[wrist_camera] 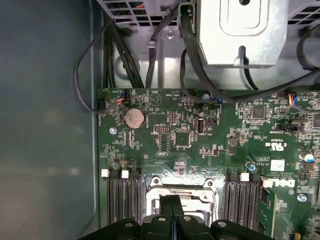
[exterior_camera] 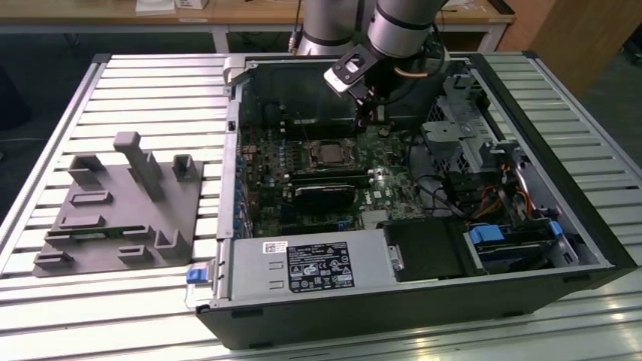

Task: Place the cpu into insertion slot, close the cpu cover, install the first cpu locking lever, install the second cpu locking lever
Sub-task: 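Close the cpu cover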

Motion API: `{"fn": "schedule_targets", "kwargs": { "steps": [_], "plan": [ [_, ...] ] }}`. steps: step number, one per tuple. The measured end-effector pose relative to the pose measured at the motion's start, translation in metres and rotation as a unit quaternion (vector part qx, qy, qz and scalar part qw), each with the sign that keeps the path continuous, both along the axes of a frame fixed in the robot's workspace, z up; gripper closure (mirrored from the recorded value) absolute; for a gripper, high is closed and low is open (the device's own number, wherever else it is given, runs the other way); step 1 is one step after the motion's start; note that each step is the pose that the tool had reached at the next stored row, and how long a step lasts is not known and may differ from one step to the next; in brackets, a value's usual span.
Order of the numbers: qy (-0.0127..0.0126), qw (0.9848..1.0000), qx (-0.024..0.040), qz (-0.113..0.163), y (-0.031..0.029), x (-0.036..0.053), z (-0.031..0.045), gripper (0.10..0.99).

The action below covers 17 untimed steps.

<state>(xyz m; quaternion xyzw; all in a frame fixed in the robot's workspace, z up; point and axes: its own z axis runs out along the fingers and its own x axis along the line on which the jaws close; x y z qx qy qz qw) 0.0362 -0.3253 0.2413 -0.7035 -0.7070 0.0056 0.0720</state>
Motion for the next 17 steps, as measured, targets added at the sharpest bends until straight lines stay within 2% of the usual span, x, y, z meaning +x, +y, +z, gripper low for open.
{"fn": "schedule_targets", "kwargs": {
  "steps": [6, 10, 15, 16, 17],
  "plan": [
    [-0.0021, 0.9999, 0.0091, 0.004, -0.0031, -0.0049, -0.0051, 0.98],
    [-0.0053, 0.9999, 0.0143, 0.007, -0.005, -0.0069, -0.0076, 0.98],
    [-0.0054, 0.9999, 0.0143, 0.007, -0.0051, -0.0071, -0.0076, 0.98],
    [-0.0062, 0.9999, 0.0142, 0.007, -0.0051, -0.0072, -0.0076, 0.98],
    [-0.0103, 0.9998, 0.0141, 0.007, -0.0051, -0.0072, -0.0076, 0.98]
  ]
}}
